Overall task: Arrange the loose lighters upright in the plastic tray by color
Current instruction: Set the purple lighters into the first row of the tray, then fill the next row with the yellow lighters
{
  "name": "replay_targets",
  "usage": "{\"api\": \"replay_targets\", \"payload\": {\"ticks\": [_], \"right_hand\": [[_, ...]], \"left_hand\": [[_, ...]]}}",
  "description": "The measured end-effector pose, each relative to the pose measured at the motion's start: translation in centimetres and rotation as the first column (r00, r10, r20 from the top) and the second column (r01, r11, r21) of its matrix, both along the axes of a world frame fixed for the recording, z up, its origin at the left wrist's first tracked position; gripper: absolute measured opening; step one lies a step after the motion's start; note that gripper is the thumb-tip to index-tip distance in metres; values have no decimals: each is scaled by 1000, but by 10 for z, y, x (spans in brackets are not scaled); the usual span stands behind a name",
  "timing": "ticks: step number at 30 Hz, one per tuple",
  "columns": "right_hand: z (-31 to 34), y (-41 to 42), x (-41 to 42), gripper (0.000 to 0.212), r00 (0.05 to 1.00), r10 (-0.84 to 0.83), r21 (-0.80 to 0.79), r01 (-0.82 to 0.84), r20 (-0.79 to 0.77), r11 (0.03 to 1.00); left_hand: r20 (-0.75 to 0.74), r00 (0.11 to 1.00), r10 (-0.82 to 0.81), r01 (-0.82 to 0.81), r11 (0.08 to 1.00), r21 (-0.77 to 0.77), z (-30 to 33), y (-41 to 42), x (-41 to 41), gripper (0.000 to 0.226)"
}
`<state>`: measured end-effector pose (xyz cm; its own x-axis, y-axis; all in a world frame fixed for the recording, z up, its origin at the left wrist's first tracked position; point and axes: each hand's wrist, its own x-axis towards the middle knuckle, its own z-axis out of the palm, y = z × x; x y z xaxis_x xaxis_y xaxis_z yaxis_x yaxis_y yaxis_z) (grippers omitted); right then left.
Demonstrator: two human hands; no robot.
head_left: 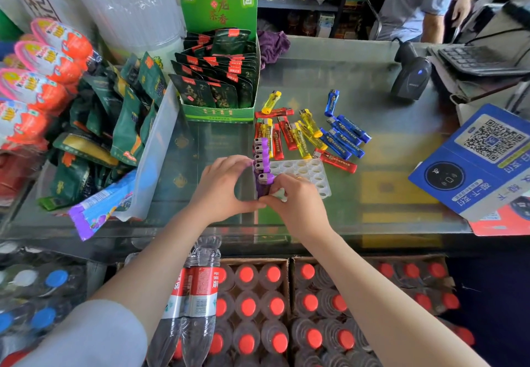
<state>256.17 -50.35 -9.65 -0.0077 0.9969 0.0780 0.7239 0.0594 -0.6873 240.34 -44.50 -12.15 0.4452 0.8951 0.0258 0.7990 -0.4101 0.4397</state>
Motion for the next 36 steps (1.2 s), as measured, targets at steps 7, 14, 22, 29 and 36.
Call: {"api": "replay_targets", "payload": {"ticks": [7, 14, 22, 29, 36], "right_hand": [[-1, 3, 6, 23, 996, 66, -37, -64, 60, 997], [16, 26, 51, 22, 1000, -8, 48, 7, 20, 999], [13, 80, 52, 18, 891, -221, -80, 273, 396, 959], [2, 94, 43, 18, 891, -247, -93, 303, 380, 948], [25, 75, 45, 8, 971, -229, -101, 221, -73, 970]], "left_hand": [[24, 1000, 16, -15, 1000, -23, 3, -1, 1, 81], [35, 999, 1, 1, 999, -53, 5, -1, 0, 85], [36, 999, -34, 36, 998, -57, 5, 0, -3, 90], [24, 999, -41, 42, 999, -31, 6, 0, -1, 96], [29, 999, -30, 30, 999, -13, 5, -1, 0, 94]]}}
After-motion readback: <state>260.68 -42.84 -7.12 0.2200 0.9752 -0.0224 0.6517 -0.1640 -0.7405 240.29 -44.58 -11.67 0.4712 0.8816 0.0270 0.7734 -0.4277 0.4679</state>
